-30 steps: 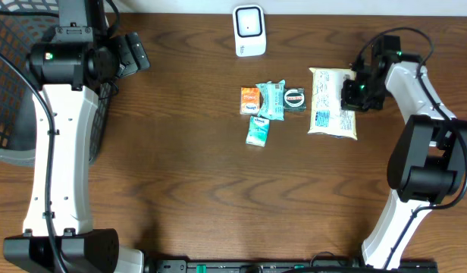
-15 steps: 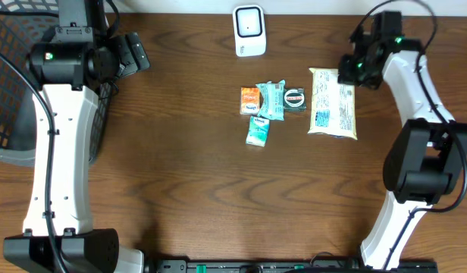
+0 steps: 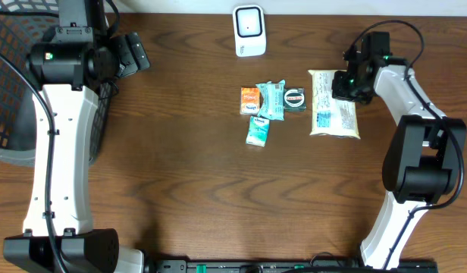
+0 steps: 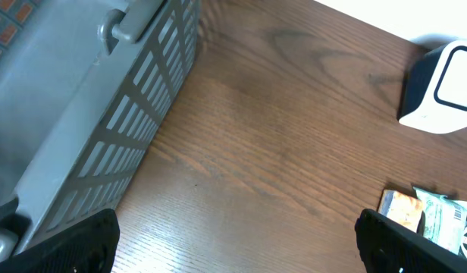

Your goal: Scan the item barcode

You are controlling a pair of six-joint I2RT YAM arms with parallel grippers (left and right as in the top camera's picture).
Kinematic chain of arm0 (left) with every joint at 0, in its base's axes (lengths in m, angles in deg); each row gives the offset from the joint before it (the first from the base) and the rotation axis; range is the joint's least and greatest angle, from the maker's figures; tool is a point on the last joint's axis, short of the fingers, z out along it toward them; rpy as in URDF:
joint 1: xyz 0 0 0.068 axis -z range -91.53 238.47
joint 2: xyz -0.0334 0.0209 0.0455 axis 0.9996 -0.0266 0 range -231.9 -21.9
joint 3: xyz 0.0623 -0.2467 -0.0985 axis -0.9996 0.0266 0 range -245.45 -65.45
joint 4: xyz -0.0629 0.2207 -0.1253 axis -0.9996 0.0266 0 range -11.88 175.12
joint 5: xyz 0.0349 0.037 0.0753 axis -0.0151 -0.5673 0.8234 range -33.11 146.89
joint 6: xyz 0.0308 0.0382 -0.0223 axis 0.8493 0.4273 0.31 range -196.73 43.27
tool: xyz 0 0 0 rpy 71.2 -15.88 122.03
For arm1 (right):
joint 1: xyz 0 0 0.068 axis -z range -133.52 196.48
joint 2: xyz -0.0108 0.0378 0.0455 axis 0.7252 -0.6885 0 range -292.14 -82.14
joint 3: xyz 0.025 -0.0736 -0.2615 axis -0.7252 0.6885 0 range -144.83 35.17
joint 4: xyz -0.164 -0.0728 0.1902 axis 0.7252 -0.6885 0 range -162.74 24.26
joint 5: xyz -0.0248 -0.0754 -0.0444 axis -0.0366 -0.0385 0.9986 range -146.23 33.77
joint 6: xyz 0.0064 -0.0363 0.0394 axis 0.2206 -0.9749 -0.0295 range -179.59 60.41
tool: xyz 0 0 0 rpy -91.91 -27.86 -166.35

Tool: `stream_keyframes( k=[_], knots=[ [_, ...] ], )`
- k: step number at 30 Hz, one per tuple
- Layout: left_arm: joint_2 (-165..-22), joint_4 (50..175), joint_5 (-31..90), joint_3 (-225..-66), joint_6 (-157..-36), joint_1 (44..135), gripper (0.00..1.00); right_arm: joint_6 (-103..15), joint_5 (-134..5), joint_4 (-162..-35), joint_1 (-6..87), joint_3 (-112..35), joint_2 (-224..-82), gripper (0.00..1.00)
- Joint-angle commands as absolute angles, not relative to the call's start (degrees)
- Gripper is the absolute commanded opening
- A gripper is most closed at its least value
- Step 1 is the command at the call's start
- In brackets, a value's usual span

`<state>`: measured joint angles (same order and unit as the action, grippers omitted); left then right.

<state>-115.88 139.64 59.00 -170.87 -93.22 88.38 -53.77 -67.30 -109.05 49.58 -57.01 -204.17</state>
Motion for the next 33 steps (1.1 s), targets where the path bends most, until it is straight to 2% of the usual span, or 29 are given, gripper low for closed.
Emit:
stream_keyframes(
  k=[1, 5, 8, 14, 18, 20, 25, 30, 32, 33],
  knots=[
    [-115.9, 139.8, 59.9, -171.0, -93.3, 88.4, 0.98, -53.0, -65.8, -116.3, 49.8, -62.8, -201.4, 0.11],
    [-115.9, 139.8, 59.9, -171.0, -93.3, 88.4, 0.98, -53.0, -65.8, -125.6, 49.8, -64.8, -201.2, 0.12],
    [-115.9, 139.8, 59.9, -171.0, -93.3, 88.4, 0.98, -53.0, -65.8, -128.1, 49.6, -61.9, -201.3, 0.12],
    [-115.9, 139.8, 59.9, -171.0, -93.3, 88.4, 0.98, -52.9, -65.8, -120.6, 48.6, -51.3, -201.3, 0.16],
    [-115.9, 139.8, 59.9, -171.0, -93.3, 88.4, 0.98, -52.8, -65.8, -116.3, 48.6, -46.9, -201.3, 0.10],
    [-115.9, 139.8, 59.9, -171.0, -93.3, 88.4, 0.98, -52.8, -65.8, -116.7, 48.7, -47.9, -201.2, 0.10],
    [-115.9, 139.8, 59.9, -171.0, -93.3, 88.4, 0.98, -52.8, -62.0, -123.3, 49.8, -58.3, -200.5, 0.19],
    [-115.9, 139.8, 59.9, -171.0, -93.3, 88.4, 0.98, -52.8, -63.2, -130.7, 52.1, -69.7, -200.5, 0.34],
    [-115.9, 139.8, 59.9, -171.0, -93.3, 88.4, 0.98, -52.8, -65.8, -133.5, 52.2, -71.1, -200.5, 0.34],
    [-115.9, 139.8, 59.9, -171.0, -93.3, 88.4, 0.98, -52.8, -67.7, -135.2, 52.1, -71.2, -200.5, 0.31]
  ],
)
